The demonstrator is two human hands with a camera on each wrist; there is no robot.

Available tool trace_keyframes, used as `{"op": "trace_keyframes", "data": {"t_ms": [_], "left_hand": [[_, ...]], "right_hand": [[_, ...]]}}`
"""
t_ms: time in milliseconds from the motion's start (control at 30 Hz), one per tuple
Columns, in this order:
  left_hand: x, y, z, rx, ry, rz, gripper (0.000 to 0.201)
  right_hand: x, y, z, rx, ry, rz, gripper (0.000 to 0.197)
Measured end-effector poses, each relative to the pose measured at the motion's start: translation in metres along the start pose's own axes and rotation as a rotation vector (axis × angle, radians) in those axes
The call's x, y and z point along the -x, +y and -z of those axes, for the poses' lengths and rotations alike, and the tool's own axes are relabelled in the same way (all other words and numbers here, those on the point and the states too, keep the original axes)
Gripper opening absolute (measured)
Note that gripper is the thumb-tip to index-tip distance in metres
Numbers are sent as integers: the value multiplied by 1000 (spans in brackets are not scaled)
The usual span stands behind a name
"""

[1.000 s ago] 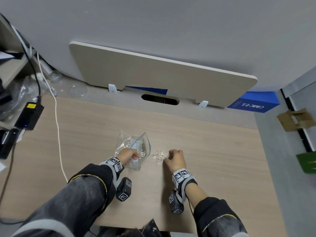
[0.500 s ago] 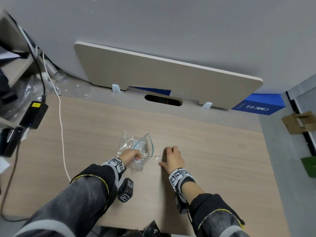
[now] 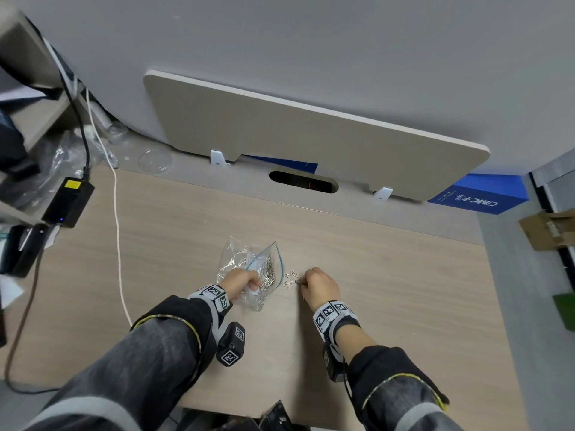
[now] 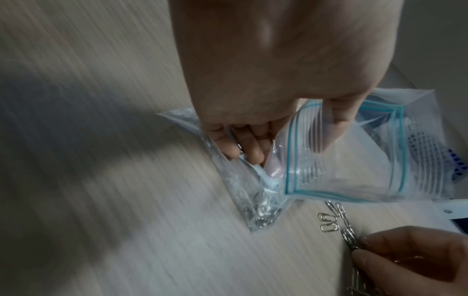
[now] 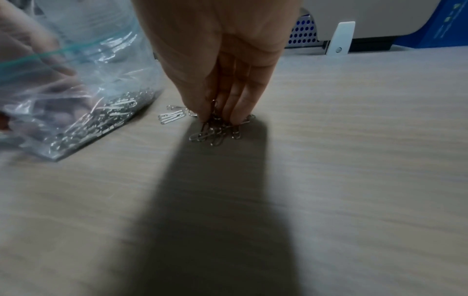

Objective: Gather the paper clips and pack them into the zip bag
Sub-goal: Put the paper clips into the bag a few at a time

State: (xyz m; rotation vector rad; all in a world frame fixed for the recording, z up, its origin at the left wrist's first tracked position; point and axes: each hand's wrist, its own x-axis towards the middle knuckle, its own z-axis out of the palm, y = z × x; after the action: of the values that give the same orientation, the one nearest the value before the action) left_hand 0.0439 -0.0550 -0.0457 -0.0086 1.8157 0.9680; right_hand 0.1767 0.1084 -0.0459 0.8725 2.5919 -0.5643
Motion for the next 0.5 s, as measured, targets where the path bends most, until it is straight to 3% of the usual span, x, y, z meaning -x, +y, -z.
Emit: {"op": "trace_keyframes", "data": {"t_ms": [167, 300, 400, 500], "left_hand": [[1, 1, 0, 1, -11, -21, 16], [2, 1, 1, -16, -25, -22, 17], [1, 1, 2, -21, -24, 0, 16], [1, 1, 1, -3, -20, 12, 20]], "right_hand": [[5, 10, 7, -93, -4, -34, 20], [11, 14, 21, -270, 93, -56, 9], [9, -4, 37, -358, 168, 5, 5], [7, -33, 44, -358, 154, 108, 4]]}}
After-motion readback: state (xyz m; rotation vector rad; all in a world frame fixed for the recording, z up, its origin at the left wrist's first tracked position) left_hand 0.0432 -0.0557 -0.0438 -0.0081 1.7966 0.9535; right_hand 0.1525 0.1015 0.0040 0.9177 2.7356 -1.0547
